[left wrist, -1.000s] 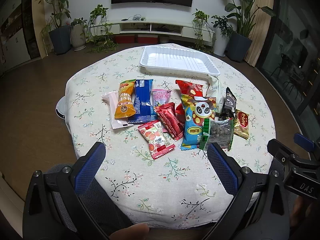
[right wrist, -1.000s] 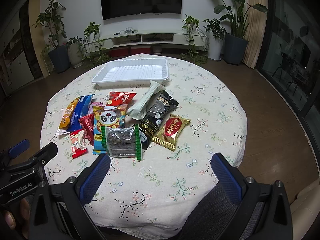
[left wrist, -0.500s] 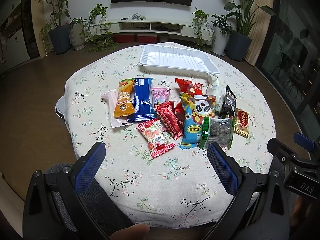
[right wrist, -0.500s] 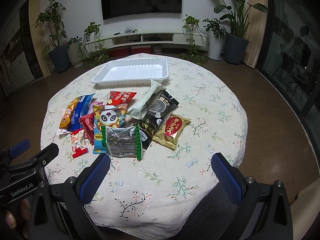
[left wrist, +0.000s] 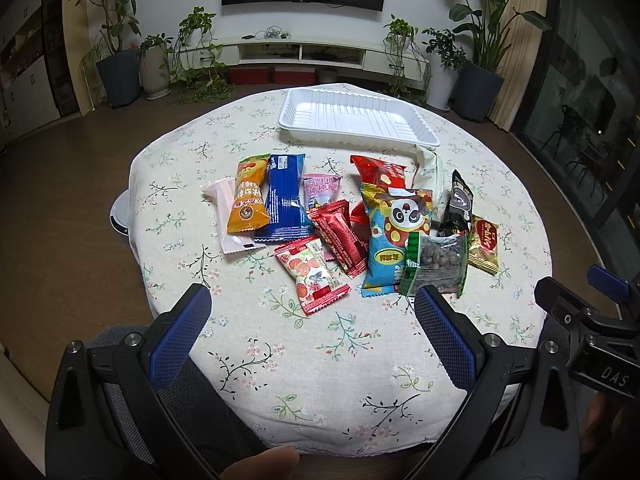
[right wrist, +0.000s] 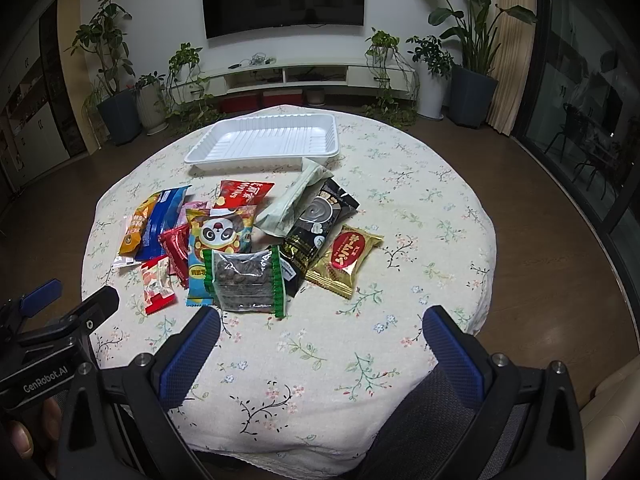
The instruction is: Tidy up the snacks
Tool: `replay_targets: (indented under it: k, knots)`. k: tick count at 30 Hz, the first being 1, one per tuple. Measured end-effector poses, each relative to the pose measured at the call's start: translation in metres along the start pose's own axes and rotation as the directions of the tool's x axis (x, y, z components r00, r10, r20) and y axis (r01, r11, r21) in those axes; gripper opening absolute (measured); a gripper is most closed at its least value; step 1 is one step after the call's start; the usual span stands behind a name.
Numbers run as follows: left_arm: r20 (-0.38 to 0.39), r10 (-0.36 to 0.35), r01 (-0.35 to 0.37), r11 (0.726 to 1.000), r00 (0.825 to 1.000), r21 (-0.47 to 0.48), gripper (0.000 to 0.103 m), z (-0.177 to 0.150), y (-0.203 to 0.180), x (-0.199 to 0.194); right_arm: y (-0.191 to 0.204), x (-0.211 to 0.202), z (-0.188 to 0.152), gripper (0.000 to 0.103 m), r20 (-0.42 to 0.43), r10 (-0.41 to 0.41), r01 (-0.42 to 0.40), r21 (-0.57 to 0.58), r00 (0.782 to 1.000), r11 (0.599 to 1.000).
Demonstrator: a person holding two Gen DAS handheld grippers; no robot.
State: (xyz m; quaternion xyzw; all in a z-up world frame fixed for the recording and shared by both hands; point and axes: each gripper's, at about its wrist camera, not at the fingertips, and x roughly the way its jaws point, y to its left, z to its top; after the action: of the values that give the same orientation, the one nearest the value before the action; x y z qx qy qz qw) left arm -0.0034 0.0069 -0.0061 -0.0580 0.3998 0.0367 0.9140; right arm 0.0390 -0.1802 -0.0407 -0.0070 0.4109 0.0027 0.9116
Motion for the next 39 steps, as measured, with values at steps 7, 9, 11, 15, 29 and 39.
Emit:
replay_targets:
  k: [7, 9, 11, 15, 29, 39]
  knots:
    - [-0.006, 0.011, -0.011, 1.0, 1.0, 0.001, 0.103, -0.008, 0.001, 0.004, -0.001, 0.0, 0.001, 0.103, -0.001, 0.0, 0.0, 0.0, 1.0, 1.0]
    - [-0.009, 0.022, -0.022, 1.0, 1.0, 0.004, 0.103, -0.009, 0.0, 0.004, -0.001, 0.0, 0.001, 0.103, -0.001, 0.001, -0.001, 0.001, 1.0, 1.0]
    - [-0.004, 0.045, -0.045, 0.999, 0.999, 0.01, 0.103, -0.006, -0.001, 0.005, -0.003, -0.001, 0.003, 0.103, -0.002, 0.002, -0.002, 0.002, 1.0, 1.0]
    - [0.042, 0.029, -0.03, 0.999, 0.999, 0.023, 0.103, -0.008, -0.002, 0.001, 0.0, 0.001, 0.001, 0.103, -0.001, 0.008, -0.008, 0.001, 1.0, 1.0]
    - [-0.066, -0.111, 0.111, 0.994, 0.992, -0.009, 0.103, -0.019, 0.042, 0.011, -0.039, -0.014, 0.0, 0.103, 0.166, 0.253, -0.282, 0.182, 0.953, 0.942]
    - [-0.103, -0.1, 0.099, 0.995, 0.99, -0.017, 0.101, 0.072, 0.078, 0.059, -0.032, 0.008, -0.005, 0.096, 0.086, 0.349, -0.359, 0.171, 0.933, 0.918]
